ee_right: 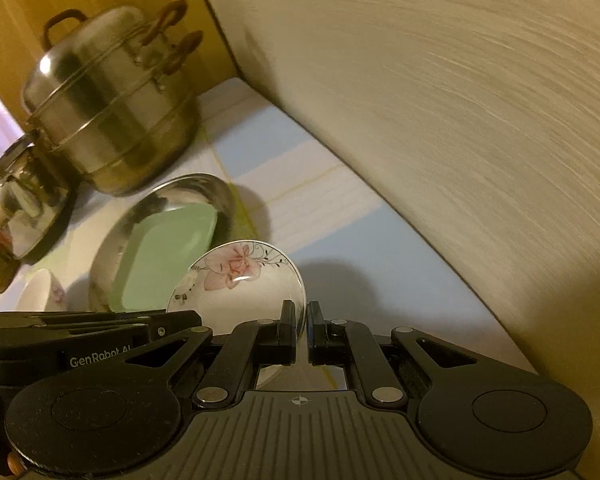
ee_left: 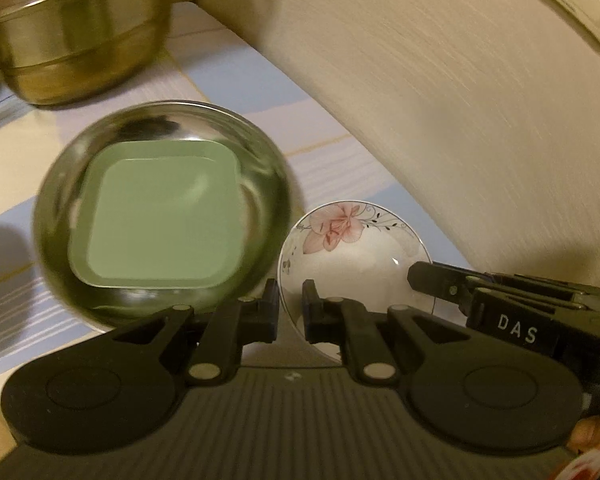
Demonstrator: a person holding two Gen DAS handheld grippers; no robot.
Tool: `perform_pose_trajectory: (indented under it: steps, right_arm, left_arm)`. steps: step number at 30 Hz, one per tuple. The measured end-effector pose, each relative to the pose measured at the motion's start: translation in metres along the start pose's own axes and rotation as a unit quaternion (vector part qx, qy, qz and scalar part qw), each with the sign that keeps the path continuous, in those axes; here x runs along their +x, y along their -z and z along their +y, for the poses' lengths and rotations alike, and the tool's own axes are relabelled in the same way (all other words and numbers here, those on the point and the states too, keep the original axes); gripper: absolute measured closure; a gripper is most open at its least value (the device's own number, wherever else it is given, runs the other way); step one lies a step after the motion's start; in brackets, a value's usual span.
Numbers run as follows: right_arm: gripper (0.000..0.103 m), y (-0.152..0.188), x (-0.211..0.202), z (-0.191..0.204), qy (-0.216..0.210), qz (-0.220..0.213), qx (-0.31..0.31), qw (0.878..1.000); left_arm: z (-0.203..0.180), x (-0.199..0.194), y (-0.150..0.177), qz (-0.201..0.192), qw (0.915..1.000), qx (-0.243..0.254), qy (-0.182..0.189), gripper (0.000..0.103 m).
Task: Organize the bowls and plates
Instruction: 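Carry the saucer with both grippers and lower it onto the green plate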
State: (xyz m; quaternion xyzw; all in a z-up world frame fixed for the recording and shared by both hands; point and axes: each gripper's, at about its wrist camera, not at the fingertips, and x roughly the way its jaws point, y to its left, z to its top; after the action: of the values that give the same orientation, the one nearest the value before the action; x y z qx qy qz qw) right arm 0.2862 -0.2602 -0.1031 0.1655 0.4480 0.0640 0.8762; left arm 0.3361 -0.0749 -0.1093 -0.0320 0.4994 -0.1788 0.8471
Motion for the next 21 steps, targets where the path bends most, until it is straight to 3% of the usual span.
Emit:
perform_pose_trajectory:
  steps: [12,21]
  right_arm:
    - [0.098,-0.023,0.045,0.051,-0.043,0.022,-0.058,0.997]
    - [0.097,-0.037,0.086,0.078,-0.054,0.035,-0.085,0.994]
  left_arm:
    - [0.053,-0.016,-0.009,-0.022,0.9972,-0.054,-0.047,0.093]
    - [0.089,-0.003,-0.021,-0.023,0.9942,-0.08,-0.068,0.093]
